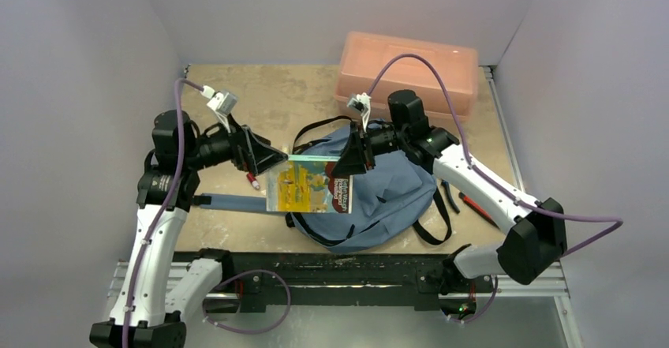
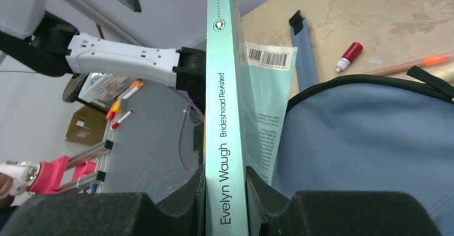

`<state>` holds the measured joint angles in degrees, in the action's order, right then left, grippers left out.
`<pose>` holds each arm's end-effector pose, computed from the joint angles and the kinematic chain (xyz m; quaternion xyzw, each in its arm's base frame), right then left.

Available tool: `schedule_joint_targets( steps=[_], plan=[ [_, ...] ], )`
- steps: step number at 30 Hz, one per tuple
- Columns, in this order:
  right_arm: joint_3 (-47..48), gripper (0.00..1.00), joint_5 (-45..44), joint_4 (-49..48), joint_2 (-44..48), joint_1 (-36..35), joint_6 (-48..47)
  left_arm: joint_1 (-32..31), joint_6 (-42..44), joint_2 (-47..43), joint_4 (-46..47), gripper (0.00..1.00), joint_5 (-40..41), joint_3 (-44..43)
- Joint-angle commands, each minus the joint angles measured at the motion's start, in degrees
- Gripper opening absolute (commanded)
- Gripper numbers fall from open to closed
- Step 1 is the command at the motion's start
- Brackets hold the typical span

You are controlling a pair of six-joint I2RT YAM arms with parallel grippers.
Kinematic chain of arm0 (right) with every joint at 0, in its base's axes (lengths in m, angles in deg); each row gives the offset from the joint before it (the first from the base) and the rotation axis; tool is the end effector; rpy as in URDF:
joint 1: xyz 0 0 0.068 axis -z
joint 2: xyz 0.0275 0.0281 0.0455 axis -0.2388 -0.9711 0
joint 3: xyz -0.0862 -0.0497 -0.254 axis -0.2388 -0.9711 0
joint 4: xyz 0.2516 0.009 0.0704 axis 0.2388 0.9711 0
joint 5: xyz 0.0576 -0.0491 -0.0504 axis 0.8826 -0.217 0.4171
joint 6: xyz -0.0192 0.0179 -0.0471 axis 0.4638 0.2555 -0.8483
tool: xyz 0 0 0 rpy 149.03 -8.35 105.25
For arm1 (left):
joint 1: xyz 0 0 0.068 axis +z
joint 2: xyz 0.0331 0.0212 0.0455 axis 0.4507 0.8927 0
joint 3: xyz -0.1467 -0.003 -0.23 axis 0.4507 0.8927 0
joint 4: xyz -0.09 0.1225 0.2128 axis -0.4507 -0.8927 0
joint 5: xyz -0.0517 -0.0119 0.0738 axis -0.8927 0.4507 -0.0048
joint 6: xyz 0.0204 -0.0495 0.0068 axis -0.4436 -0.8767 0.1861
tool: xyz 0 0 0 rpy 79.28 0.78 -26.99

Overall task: Pack the student bag
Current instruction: Pick up the book from the center of the board.

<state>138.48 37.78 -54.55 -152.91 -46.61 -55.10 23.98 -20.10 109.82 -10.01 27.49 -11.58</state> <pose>0.2391 0.1902 0.3408 -0.3867 0.6789 0.5630 0.2696 0.1673 -0.0363 0.3873 0.1373 0.7593 -0.4555 0.4440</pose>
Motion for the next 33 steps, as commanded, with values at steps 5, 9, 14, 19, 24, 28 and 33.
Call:
schedule_joint_targets(
  steps=[5,9,14,19,24,28,33],
  plan=[
    [-4.38,0.0,13.64,-7.49,6.52,-0.11,-1.86,-7.49,8.75,-4.47,0.51,1.0,-9.9,2.53],
    [-4.69,0.0,15.99,-9.76,8.86,-0.13,-0.35,-8.18,7.77,-6.71,1.4,1.0,-9.44,5.91],
    [-5.34,0.0,15.82,-14.52,11.93,-0.16,3.39,-8.27,2.06,-11.31,9.33,0.91,-14.18,12.07],
    [-5.29,0.0,12.73,-18.92,12.18,0.19,6.25,-8.27,-7.82,-12.73,20.18,0.56,-20.51,16.44],
    [-4.8,0.0,9.52,-23.93,10.6,0.54,9.76,-8.27,-9.56,-14.15,18.6,0.42,-19.76,17.8],
    [-3.34,0.0,9.08,-23.46,7.98,1.16,10.79,-8.27,-10.05,-15.08,16.88,0.31,-17.81,18.14],
    [-1.27,0.0,4.33,-18.82,7.08,1.18,8.97,-8.27,-5.2,-14.41,5.63,0.0,-9.03,14.34]
  ],
)
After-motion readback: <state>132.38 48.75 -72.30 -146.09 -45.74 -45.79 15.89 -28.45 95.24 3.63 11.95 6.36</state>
